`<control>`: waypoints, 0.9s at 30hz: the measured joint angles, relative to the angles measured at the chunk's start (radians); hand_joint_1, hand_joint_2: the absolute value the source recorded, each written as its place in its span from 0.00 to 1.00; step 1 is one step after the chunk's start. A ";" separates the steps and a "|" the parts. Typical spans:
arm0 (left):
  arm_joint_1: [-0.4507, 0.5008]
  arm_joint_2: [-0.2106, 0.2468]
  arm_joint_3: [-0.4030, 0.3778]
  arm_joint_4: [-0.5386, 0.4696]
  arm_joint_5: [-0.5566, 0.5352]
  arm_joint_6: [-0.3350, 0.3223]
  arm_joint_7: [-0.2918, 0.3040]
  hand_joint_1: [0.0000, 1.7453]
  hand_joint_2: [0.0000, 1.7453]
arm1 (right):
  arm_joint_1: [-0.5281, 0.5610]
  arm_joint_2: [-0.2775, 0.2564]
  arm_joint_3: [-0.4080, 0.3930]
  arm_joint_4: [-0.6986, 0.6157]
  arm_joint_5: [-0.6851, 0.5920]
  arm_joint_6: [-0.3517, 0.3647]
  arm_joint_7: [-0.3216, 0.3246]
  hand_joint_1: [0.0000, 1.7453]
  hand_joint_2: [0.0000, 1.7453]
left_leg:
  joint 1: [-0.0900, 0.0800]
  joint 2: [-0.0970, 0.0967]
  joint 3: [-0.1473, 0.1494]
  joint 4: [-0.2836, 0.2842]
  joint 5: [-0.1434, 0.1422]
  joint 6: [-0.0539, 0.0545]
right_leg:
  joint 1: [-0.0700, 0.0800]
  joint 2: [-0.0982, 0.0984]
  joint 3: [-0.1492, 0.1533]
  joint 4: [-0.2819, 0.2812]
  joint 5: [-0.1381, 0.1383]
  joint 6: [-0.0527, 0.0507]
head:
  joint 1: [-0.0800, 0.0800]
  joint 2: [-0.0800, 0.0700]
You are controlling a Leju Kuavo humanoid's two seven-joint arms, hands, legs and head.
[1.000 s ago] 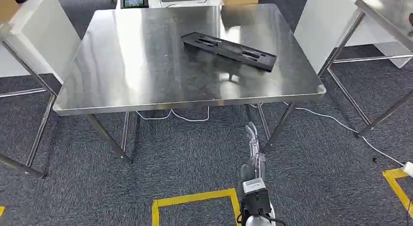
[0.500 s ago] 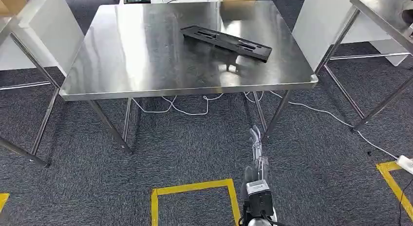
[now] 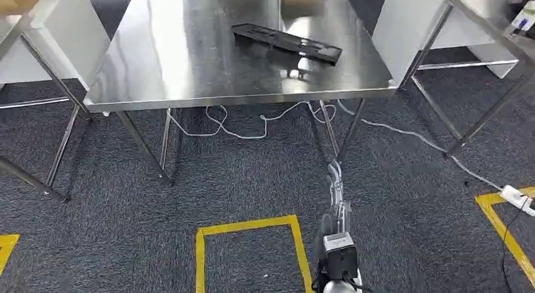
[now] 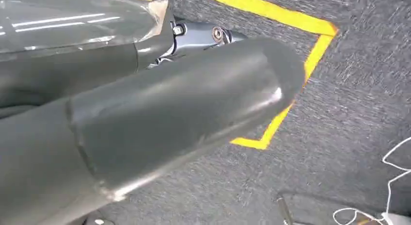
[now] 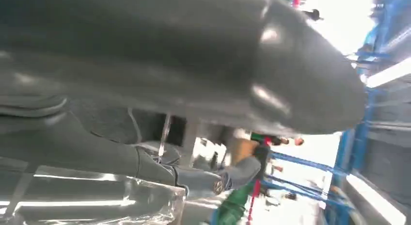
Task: Take the parts from the cabinet and place them on the table.
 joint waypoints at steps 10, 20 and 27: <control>0.009 0.005 0.022 0.002 0.013 -0.003 -0.009 0.00 0.00 | -0.022 0.000 0.003 0.024 -0.016 0.010 -0.011 0.00 0.00 | 0.019 -0.007 0.055 0.249 -0.172 -0.034 | -0.015 -0.011 -0.154 0.016 0.130 -0.029 | -0.003 0.000; 0.007 0.004 0.036 0.000 0.023 0.001 -0.021 0.00 0.00 | -0.069 -0.004 0.014 0.074 -0.046 0.016 -0.019 0.00 0.00 | 0.007 -0.002 0.145 -0.014 -0.165 0.041 | -0.009 -0.009 -0.256 0.193 0.013 -0.012 | 0.003 0.000; 0.007 0.006 0.042 0.000 0.006 0.019 -0.030 0.00 0.00 | -0.096 -0.006 0.045 0.140 -0.071 -0.002 -0.034 0.00 0.00 | -0.002 -0.001 0.038 -0.005 -0.074 0.025 | -0.008 -0.007 -0.038 0.066 0.043 0.018 | 0.002 0.000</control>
